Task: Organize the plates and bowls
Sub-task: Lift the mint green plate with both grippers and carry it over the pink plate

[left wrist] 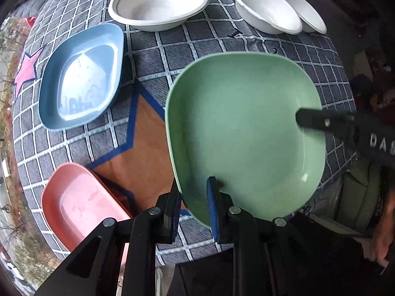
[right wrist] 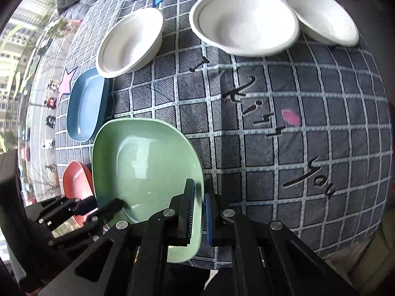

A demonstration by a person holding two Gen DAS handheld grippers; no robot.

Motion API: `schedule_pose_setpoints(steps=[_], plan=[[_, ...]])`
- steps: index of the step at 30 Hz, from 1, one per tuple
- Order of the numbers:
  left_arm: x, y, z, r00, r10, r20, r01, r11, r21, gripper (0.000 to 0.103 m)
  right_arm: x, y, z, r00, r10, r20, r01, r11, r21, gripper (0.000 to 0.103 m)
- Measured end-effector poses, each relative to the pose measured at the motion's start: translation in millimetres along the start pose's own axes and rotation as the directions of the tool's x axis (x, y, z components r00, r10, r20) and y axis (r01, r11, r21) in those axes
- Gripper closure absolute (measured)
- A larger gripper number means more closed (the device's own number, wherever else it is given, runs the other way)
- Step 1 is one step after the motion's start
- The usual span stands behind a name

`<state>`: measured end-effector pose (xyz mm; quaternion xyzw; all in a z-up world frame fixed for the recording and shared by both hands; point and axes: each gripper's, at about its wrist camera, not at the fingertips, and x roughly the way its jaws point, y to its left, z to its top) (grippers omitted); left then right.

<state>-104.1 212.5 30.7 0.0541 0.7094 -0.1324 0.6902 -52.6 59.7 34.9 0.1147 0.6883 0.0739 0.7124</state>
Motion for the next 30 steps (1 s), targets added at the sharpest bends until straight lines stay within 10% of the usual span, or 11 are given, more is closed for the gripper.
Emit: schedule_pose_setpoints(steps=[12,22,30], plan=[[-25.6,25.6,-72.9,0.999,0.028,0.042,-0.017,0.972,-0.234,0.084,22.5,72.1,-10.3,0.998,-0.039,-0.052,0.02,0.942,-0.336,0.093],[-55.6,96.1,-123.2,0.993,0.087,0.074,-0.034,0.845,-0.533,0.084,36.8,182.5,-25.2,0.996,-0.035,-0.078,-0.018,0.804,-0.595,0.093],[-41.7,126.5,-127.0,0.994,0.101,0.044,-0.059,0.824,-0.564,0.084,63.7,233.1,-26.2,0.994,-0.051,-0.093,-0.019,0.774,-0.633,0.093]])
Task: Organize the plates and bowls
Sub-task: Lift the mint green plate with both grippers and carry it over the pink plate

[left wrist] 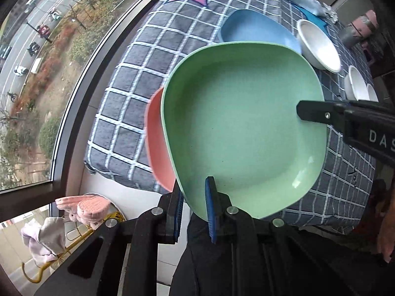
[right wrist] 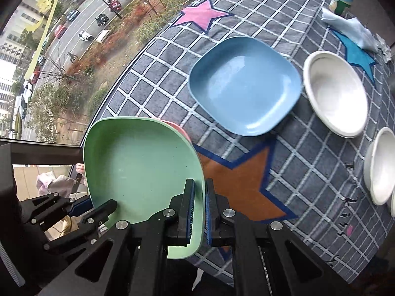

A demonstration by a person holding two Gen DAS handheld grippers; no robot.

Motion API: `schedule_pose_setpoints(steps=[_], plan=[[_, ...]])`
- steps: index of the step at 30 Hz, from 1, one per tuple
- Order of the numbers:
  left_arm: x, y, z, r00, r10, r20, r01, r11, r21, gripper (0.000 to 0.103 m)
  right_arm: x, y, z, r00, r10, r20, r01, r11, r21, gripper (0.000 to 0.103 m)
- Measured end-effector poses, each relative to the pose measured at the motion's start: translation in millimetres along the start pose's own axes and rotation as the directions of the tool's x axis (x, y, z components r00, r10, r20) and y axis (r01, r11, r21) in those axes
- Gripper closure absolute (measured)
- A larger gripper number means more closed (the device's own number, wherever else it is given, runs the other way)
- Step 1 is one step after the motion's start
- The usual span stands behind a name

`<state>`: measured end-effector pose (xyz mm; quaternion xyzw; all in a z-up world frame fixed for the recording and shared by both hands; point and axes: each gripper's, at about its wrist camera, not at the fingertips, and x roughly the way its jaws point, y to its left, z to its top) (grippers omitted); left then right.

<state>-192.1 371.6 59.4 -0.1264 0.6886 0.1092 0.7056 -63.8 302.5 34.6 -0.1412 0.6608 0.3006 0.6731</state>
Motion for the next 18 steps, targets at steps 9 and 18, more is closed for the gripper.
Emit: schedule_pose_setpoints(steps=[9,18], plan=[[19.0,23.2,4.5,0.999,0.007,-0.034,-0.007,1.0,0.025,0.084,32.1,13.0,10.8,0.999,-0.001,-0.05,0.003,0.999,0.043,0.093],[35.2,38.5,14.8,0.998,-0.002,-0.058,0.004,0.999,0.033,0.084,42.3,18.0,9.4,0.996,-0.027,-0.081,0.033,0.996,0.084,0.093]])
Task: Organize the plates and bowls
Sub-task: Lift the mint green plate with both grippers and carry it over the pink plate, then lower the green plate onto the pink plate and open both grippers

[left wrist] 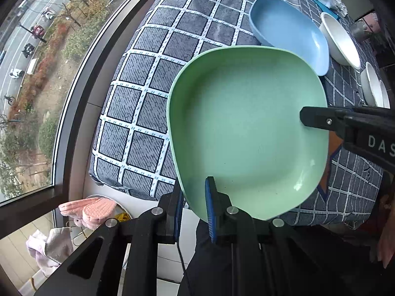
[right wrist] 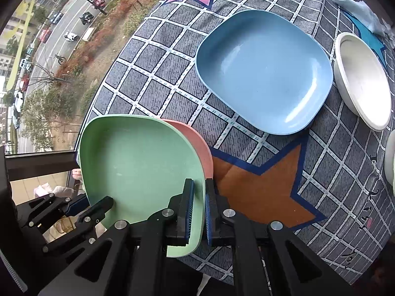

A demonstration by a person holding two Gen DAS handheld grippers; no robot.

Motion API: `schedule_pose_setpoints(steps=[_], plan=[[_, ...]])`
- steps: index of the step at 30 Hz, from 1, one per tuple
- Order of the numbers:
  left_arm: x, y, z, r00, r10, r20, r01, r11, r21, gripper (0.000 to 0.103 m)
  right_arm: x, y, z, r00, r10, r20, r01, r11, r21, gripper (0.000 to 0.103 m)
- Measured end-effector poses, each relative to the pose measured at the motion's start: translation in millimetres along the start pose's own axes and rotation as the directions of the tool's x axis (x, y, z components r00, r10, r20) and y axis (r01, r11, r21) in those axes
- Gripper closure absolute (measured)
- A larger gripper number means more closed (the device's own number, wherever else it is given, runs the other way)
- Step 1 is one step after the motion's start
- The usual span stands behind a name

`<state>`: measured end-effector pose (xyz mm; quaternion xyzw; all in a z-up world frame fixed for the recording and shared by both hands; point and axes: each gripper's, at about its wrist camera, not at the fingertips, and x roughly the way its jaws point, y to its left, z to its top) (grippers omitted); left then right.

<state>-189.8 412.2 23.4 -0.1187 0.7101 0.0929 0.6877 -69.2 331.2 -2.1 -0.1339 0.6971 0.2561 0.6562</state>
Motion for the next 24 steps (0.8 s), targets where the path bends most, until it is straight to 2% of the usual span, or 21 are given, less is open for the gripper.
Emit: schedule_pose_setpoints(steps=[1,2,3,4,5,6,8,12,15,16,19,21,23,24], plan=[[1.3,1.3,0.9,1.0,0.008,-0.002,-0.008,1.0,-0.006,0.084,2.8,-0.7,2.0,1.0,0.005,-0.011,-0.004,1.0,0.015,0.092],[3.5,4.5,2.3,1.0,0.019,-0.008,-0.019,1.0,-0.02,0.079,3.8,-2.6,1.8,1.0,0.015,-0.026,-0.014,0.999,0.035,0.091],[4.4,7.0,3.0,1.0,0.021,-0.012,-0.022,0.999,-0.029,0.07,5.2,-7.2,2.6,0.999,0.03,-0.037,-0.027,0.997,0.072,0.078],[4.3,8.5,3.5,1.0,0.018,-0.009,-0.018,0.999,-0.039,0.068,4.0,-12.4,3.0,0.999,0.038,-0.032,-0.034,0.994,0.101,0.064],[3.7,11.2,3.9,1.0,0.023,-0.005,-0.023,0.999,-0.045,0.067,1.6,-16.9,3.0,0.999,0.042,-0.022,-0.039,0.992,0.124,0.029],[3.3,12.8,4.0,1.0,0.024,-0.002,-0.024,0.999,-0.048,0.067,-2.1,-20.8,2.7,0.999,0.036,-0.005,-0.035,0.99,0.138,0.02],[-0.8,15.5,4.7,1.0,0.012,0.012,-0.011,0.998,-0.058,0.067,-15.2,-28.6,0.1,0.999,0.021,0.046,-0.028,0.988,0.153,0.02],[-6.2,16.1,7.2,0.999,-0.025,0.037,0.027,0.998,-0.065,0.066,-29.1,-45.9,-10.4,0.997,0.024,0.071,-0.037,0.981,0.19,0.02],[-14.3,6.8,16.8,0.998,-0.034,0.06,0.037,0.999,-0.037,0.063,-40.4,-66.6,-30.6,0.997,0.017,0.073,-0.033,0.974,0.224,0.02],[-17.2,2.1,21.8,0.997,-0.037,0.068,0.039,0.999,-0.022,0.062,-40.2,-71.6,-24.4,0.997,0.016,0.076,-0.034,0.97,0.241,0.02],[-29.0,-12.9,44.0,0.994,-0.078,0.081,0.077,0.997,0.017,0.053,-49.3,-91.8,-24.0,0.995,0.01,0.098,-0.039,0.952,0.302,0.02],[-39.3,-23.5,63.8,0.99,-0.105,0.094,0.102,0.994,0.038,0.039,-56.0,-113.8,-23.0,0.991,0.024,0.129,-0.073,0.92,0.385,0.02],[-48.2,-32.1,84.8,0.986,-0.129,0.11,0.124,0.991,0.054,0.031,-60.0,-126.9,-22.4,0.987,0.04,0.159,-0.109,0.885,0.452,0.02],[-52.7,-37.1,95.0,0.982,-0.143,0.122,0.135,0.988,0.07,0.03,-64.4,-135.0,-21.9,0.983,0.052,0.176,-0.133,0.867,0.481,0.02]])
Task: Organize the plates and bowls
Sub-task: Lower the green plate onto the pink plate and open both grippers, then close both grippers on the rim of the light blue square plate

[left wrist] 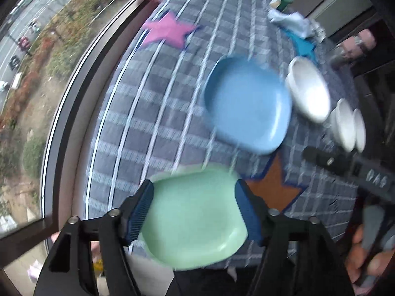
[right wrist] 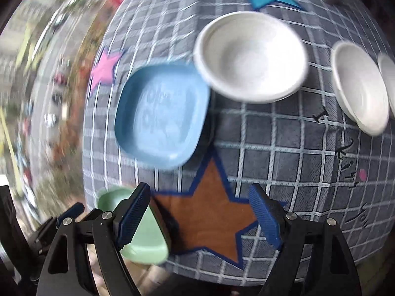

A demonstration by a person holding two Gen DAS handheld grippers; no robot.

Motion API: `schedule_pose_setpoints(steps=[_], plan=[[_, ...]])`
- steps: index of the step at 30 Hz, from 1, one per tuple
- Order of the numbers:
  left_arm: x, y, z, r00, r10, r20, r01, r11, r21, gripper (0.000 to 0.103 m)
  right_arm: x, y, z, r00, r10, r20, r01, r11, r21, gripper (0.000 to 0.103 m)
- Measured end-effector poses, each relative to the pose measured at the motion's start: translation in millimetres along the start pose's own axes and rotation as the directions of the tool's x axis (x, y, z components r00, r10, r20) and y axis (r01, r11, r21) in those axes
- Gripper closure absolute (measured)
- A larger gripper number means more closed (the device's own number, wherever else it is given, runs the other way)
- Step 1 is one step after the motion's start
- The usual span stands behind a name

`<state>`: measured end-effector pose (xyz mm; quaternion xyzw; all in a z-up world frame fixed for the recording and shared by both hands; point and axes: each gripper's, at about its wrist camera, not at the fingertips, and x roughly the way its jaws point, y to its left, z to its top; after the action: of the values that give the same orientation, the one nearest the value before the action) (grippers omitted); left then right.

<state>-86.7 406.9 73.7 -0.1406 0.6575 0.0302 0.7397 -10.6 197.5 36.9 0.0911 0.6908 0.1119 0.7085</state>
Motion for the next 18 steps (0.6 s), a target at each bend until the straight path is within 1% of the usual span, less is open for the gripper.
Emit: schedule_pose_setpoints(steps=[2,6,9,12,14,16,17,18], plan=[[-1.5,-9.0,19.4,1.0,0.004,0.014,-0.004,0.999,0.039,0.029,-3.8,-4.8,3.5,1.0,0.023,0.018,-0.024,0.999,0.039,0.02],[18.6,-21.7,51.9,0.999,0.052,0.001,-0.052,0.993,0.108,0.029,-4.8,-10.6,10.3,1.0,0.0,0.024,0.0,1.0,0.027,0.02],[37.3,-23.3,71.8,0.997,0.067,-0.031,-0.063,0.992,0.11,0.029,7.4,-10.0,17.4,1.0,-0.006,0.004,0.006,1.0,0.026,0.02],[50.6,-20.3,81.4,0.997,0.061,-0.051,-0.055,0.994,0.099,0.029,24.1,-5.4,29.5,1.0,-0.008,-0.008,0.008,1.0,0.028,0.02],[60.4,-19.6,86.5,0.996,0.073,-0.055,-0.066,0.992,0.11,0.03,29.2,-4.3,33.9,1.0,-0.014,-0.013,0.015,1.0,0.024,0.02],[66.1,-18.2,89.4,0.995,0.086,-0.054,-0.079,0.989,0.123,0.03,35.6,-1.3,38.1,0.999,-0.025,-0.02,0.026,0.999,0.019,0.027],[68.8,-16.8,92.0,0.995,0.088,-0.05,-0.081,0.989,0.124,0.03,40.6,0.3,40.8,0.999,-0.023,-0.028,0.024,1.0,0.018,0.032],[70.7,-15.5,94.4,0.995,0.088,-0.046,-0.082,0.989,0.121,0.03,45.6,1.8,43.4,0.999,-0.024,-0.039,0.025,1.0,0.019,0.032]])
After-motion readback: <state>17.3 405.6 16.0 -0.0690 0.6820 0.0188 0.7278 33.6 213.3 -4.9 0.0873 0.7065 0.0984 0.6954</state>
